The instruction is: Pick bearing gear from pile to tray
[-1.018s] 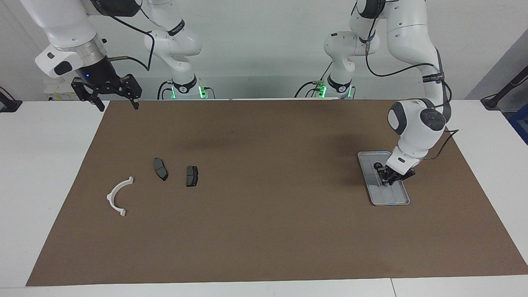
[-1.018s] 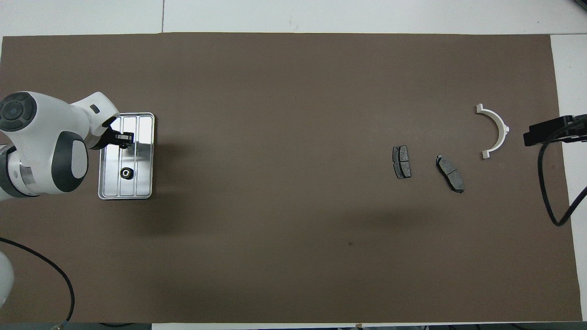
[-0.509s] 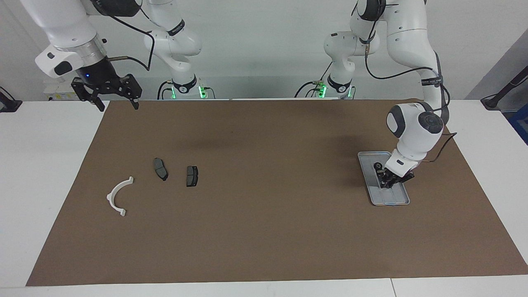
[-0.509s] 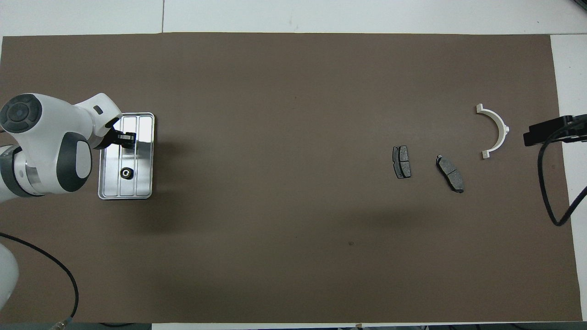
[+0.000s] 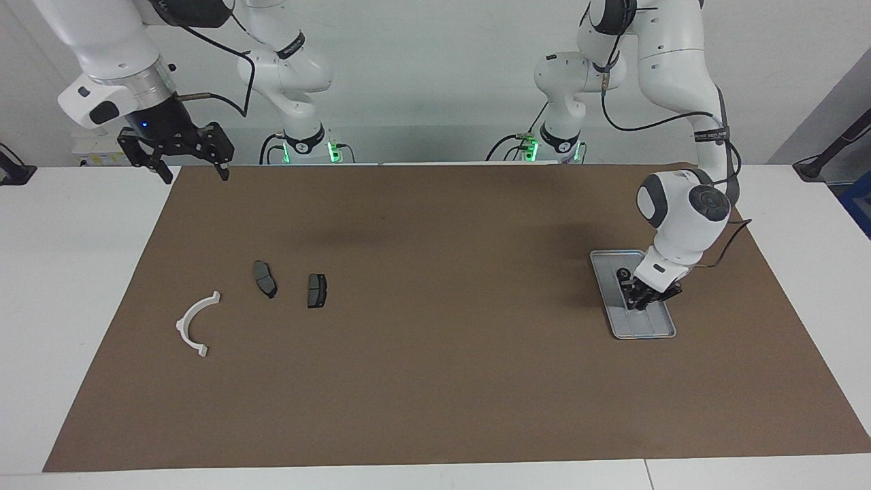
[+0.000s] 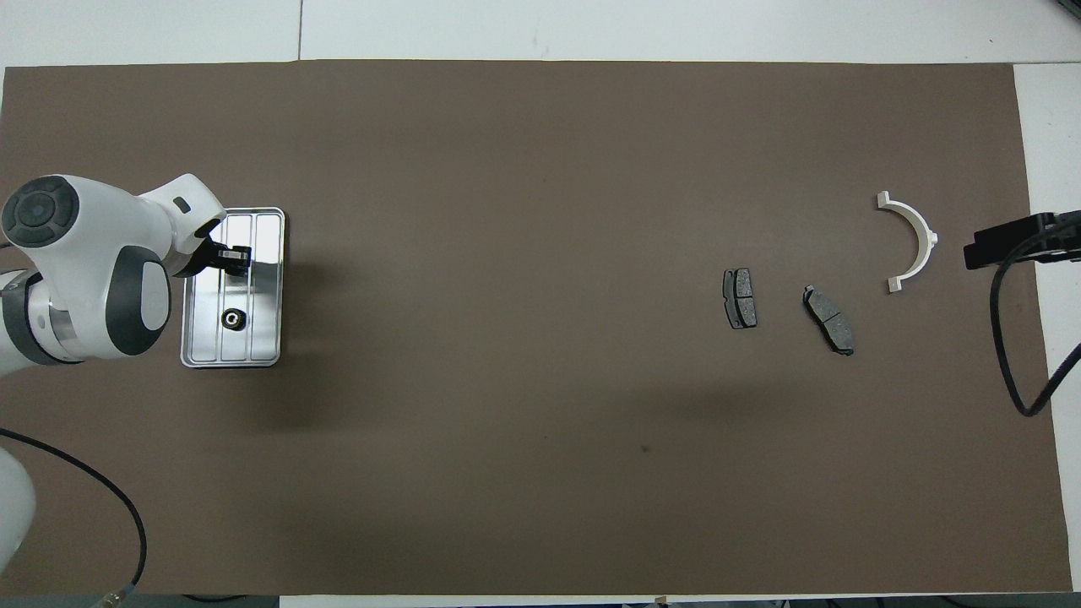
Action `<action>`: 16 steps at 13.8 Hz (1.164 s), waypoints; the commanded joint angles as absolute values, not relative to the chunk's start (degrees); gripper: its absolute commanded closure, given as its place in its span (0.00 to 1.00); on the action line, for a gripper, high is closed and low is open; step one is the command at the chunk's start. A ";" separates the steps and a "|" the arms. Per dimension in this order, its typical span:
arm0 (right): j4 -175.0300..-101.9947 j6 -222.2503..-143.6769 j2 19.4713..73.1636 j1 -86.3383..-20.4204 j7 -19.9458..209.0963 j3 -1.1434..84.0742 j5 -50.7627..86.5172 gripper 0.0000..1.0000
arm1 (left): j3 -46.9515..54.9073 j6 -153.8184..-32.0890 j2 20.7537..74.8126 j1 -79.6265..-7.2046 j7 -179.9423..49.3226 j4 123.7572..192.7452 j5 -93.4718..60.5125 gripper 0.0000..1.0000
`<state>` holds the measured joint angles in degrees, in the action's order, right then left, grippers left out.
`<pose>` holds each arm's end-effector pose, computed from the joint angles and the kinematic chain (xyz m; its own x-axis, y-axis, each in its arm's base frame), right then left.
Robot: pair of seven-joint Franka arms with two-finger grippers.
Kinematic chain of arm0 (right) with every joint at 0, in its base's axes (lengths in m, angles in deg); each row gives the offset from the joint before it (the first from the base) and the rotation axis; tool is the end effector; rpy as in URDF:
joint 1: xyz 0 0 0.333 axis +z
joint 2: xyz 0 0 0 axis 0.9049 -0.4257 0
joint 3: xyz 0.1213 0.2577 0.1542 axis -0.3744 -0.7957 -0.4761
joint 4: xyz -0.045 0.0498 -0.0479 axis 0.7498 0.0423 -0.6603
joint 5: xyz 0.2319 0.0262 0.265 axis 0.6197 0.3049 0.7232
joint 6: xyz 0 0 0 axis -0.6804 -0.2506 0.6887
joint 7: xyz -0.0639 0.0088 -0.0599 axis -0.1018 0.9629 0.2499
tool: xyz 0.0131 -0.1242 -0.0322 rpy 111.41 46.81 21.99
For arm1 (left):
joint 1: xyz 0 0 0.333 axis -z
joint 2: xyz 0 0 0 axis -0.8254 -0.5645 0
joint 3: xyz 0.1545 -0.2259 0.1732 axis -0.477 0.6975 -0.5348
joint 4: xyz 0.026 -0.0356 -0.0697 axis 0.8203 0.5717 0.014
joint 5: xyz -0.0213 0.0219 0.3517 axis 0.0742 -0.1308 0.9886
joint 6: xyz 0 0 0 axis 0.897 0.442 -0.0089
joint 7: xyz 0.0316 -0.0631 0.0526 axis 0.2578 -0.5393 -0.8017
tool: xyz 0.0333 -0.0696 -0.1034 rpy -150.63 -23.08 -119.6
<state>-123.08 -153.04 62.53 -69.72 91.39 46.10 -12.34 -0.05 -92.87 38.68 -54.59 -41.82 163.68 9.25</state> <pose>0.5038 -0.0197 0.6293 0.9990 0.0448 0.0043 0.0448 -0.9990 -0.0053 0.5869 -0.0007 0.3138 0.9858 -0.1488 0.0776 -0.1474 -0.9888 -0.0231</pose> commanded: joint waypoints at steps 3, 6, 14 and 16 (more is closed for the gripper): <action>-124.41 -153.87 63.51 -70.96 92.64 45.15 -13.06 0.00 | 0.42 -93.79 39.47 -56.68 -41.17 164.02 7.17 0.00; -124.41 -153.87 63.50 -70.96 92.64 45.06 -13.15 0.00 | 0.25 -89.50 44.38 -56.86 -41.08 162.79 6.64 0.00; -124.32 -153.78 63.50 -70.96 92.64 45.06 -13.15 0.00 | 0.07 -61.92 52.22 -56.16 -41.60 149.36 6.72 0.00; -124.32 -153.78 63.50 -70.96 92.64 45.06 -13.15 0.00 | 0.42 -58.73 54.49 -56.07 -41.95 148.28 6.81 0.00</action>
